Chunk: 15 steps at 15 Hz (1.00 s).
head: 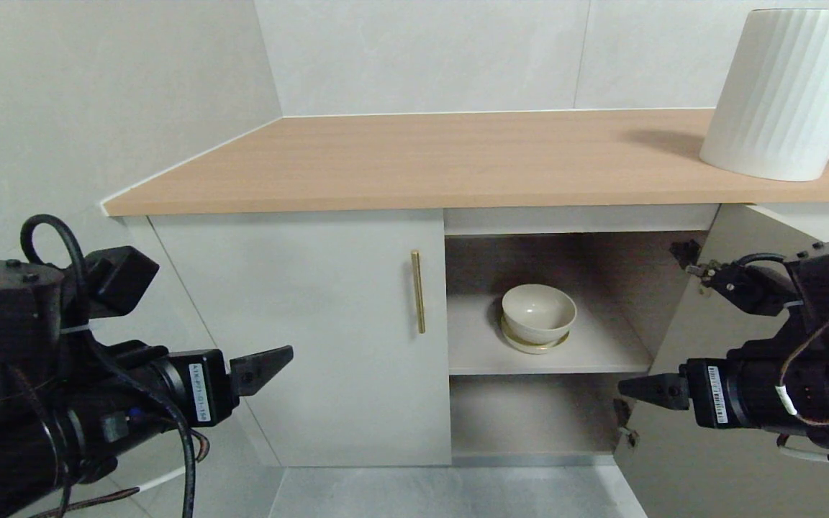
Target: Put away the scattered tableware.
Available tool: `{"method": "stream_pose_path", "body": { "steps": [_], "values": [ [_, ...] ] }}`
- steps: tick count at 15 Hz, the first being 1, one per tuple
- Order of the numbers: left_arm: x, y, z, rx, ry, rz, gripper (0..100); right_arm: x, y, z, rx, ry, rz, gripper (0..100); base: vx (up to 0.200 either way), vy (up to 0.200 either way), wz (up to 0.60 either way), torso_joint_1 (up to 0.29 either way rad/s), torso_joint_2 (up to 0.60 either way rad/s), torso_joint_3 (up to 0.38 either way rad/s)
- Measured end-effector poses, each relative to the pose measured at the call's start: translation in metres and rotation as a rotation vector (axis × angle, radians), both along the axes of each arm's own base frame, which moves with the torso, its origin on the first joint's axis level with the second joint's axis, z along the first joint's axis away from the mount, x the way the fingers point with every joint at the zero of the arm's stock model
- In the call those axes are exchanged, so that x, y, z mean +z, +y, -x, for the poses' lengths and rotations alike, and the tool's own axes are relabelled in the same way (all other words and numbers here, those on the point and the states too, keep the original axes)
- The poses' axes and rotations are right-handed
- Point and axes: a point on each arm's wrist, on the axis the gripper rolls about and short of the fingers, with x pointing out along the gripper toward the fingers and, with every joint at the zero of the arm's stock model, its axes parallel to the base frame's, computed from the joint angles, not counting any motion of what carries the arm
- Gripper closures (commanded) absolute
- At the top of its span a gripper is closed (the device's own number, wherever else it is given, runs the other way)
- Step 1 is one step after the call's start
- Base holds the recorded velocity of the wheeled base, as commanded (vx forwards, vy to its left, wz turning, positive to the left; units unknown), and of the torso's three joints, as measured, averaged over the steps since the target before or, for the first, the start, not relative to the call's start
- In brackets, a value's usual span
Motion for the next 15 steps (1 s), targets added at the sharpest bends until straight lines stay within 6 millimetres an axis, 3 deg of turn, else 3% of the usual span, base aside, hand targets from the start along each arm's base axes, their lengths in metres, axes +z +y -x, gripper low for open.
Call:
{"method": "stream_pose_path", "body": {
  "steps": [3, 15],
  "values": [
    [-0.0020, -0.0007, -0.0013, 0.000, 0.008, -0.005, 0, -0.0001, -0.0003, 0.0017, 0.006, -0.001, 0.001, 0, 0.000, 0.000, 0.00, 0.000, 0.00, 0.000],
    [-0.0102, -0.0036, -0.0060, 0.000, 0.043, -0.023, 0, -0.0062, 0.0028, 0.0037, 0.020, 0.019, 0.019, 0, -0.200, 0.000, 0.00, 0.003, 0.00, -0.003]
  ]
}}
